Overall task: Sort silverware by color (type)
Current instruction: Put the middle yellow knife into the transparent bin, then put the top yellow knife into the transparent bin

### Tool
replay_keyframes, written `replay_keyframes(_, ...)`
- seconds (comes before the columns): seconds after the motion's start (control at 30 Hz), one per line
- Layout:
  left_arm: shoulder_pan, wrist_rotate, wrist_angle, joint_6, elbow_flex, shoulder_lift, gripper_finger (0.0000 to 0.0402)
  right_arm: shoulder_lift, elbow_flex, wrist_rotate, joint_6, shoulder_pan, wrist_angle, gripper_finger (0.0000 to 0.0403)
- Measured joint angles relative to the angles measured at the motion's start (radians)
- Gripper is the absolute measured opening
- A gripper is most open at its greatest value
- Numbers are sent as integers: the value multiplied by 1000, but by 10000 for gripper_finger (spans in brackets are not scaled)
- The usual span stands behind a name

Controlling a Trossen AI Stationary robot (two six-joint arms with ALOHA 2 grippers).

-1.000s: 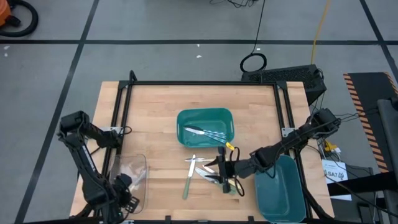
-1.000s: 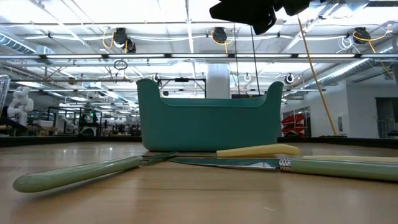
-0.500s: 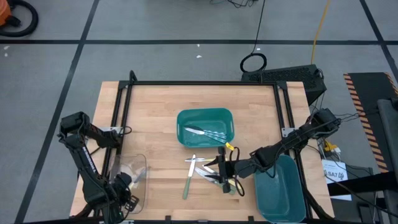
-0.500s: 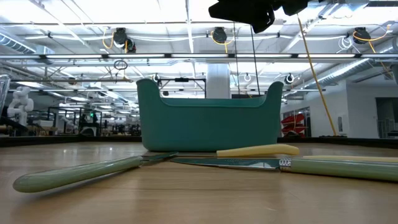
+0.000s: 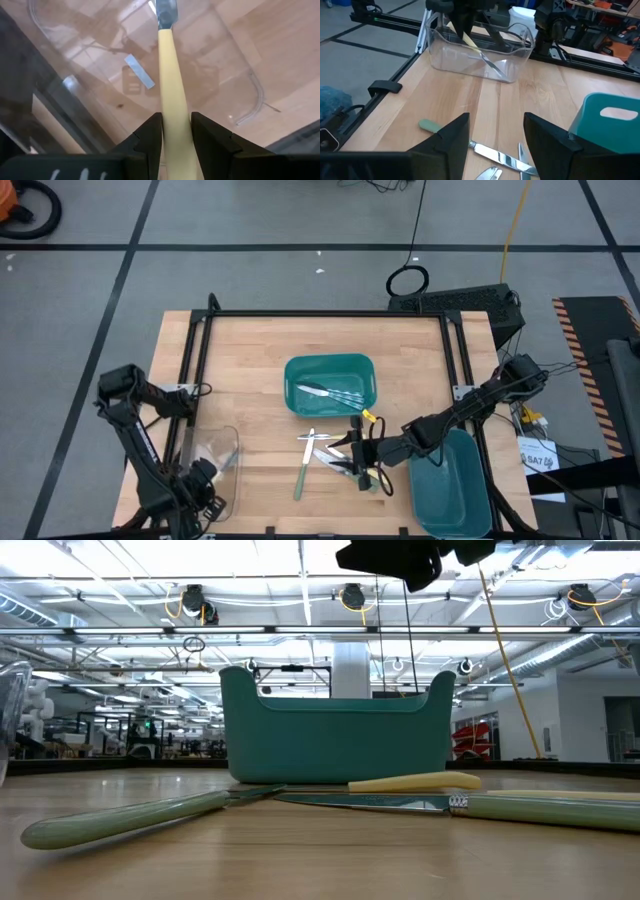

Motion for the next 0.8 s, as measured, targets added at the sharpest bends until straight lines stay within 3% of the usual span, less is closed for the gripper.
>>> replay_keyframes(0.17, 0, 1, 15, 7, 0, 17, 121, 0, 0, 0, 2, 0, -23, 182)
replay_keyframes(0.4, 12, -4, -31, 91, 0, 17, 210, 0, 0, 0, 26, 0, -31, 182)
replay_keyframes(0.53, 35, -35, -78, 175, 0, 17, 228, 0, 7, 2, 37, 9, -49, 182)
replay_keyframes(0.67, 53, -82, -95, 260, 7, 17, 229, -3, 112, 2, 138, 17, -303, 182)
replay_keyframes(0.8, 55, -186, -236, 288, 92, 17, 229, -4, 233, 2, 264, 29, -628, 182)
